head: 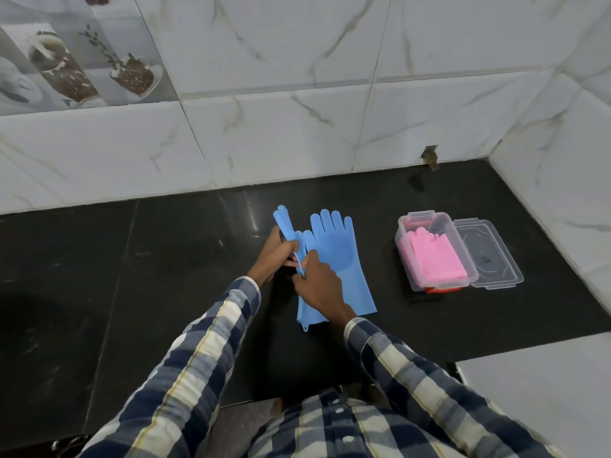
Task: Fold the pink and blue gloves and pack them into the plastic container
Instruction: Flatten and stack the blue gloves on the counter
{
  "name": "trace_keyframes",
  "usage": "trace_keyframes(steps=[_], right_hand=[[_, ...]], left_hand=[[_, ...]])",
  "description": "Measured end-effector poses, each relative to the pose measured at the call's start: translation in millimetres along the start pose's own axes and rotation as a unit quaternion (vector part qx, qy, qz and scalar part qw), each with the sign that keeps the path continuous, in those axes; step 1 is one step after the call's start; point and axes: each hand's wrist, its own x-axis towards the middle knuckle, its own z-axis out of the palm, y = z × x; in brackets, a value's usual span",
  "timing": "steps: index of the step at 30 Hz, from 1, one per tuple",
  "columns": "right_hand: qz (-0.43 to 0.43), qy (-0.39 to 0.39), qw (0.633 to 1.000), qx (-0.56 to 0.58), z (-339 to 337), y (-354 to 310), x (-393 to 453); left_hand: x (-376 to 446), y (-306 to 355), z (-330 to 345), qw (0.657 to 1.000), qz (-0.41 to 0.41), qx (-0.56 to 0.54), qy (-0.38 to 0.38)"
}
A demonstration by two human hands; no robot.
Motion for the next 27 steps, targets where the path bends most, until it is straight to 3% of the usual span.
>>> trace_keyframes(steps=[7, 12, 14, 20, 27], right_hand=[[0.093, 0.047, 0.995, 0.006, -57.6, 52.0, 10.5], [0.149, 0.0, 0.988, -0.042, -79.9, 94.9, 5.2], [0.159, -0.021, 0.986, -0.034, -82.6, 106.3, 3.0], [0.153, -0.024, 0.988, 0.008, -84.7, 115.0, 4.7], [0.102, -0.031, 0.994, -0.028, -83.1, 119.3, 5.6]], left_hand=[[7.1, 30.7, 59.6, 0.996, 0.041, 0.05, -0.055], [6.1, 26.7, 87.0, 0.975, 0.095, 0.16, -0.124], [4.8, 18.7, 87.5, 0.973, 0.095, 0.184, -0.099], [-1.8, -4.0, 68.6, 0.967, 0.035, 0.222, 0.119], [3.5, -2.9, 67.4, 0.975, -0.004, 0.196, 0.106]])
